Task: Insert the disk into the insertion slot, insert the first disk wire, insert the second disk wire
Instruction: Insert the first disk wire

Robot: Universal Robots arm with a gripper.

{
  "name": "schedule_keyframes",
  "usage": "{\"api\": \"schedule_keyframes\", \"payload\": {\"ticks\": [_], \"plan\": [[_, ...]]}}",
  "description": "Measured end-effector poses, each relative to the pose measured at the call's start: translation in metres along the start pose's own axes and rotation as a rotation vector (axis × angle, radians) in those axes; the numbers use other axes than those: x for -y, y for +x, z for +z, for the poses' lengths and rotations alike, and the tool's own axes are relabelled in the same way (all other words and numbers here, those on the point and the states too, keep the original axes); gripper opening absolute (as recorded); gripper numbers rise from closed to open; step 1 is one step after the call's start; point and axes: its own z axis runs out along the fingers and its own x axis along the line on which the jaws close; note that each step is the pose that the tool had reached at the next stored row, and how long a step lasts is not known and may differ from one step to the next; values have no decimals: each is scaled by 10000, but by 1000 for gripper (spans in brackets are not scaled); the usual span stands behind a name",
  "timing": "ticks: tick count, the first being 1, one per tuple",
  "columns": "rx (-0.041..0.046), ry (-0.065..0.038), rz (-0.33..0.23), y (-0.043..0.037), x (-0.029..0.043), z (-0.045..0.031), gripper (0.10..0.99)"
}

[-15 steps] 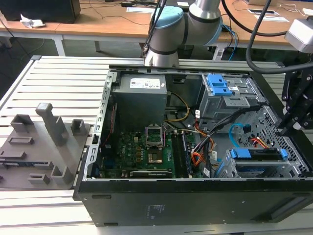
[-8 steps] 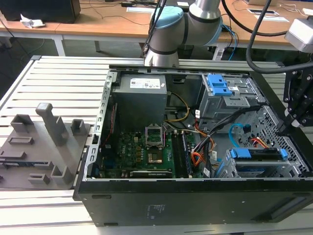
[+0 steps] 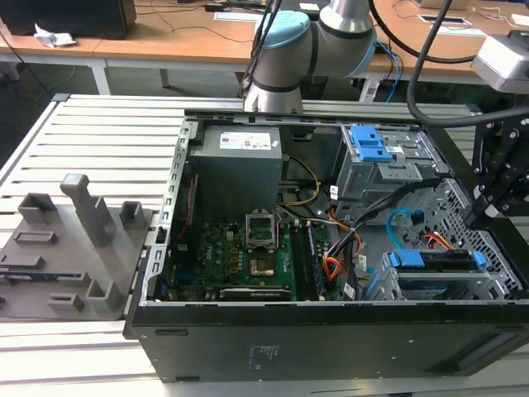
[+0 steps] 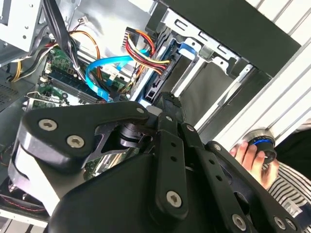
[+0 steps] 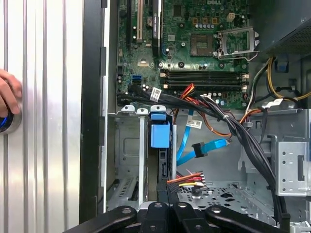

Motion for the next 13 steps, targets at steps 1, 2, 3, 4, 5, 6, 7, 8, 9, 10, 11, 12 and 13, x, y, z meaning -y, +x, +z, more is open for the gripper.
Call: {"api": "schedule_keyframes", "payload": {"ticks": [1,2,3,4,5,6,7,8,9,10,11,12,13], "plan": [[0,0,0,5,-10,20,106],[1,0,0,13,-26,50,106],[0,0,-1,22,-44,77,106],[0,0,0,27,-57,95,106],[1,0,1,34,-80,134,106],[-1,0,1,36,-88,154,106],[0,0,0,37,-95,177,106],[1,0,0,37,-99,196,106],[2,0,0,37,-102,211,106],[-1,0,-1,36,-102,214,106],[-2,0,-1,37,-102,214,106],[-3,0,-1,37,-102,215,106],[-2,1,0,37,-102,216,106]]}}
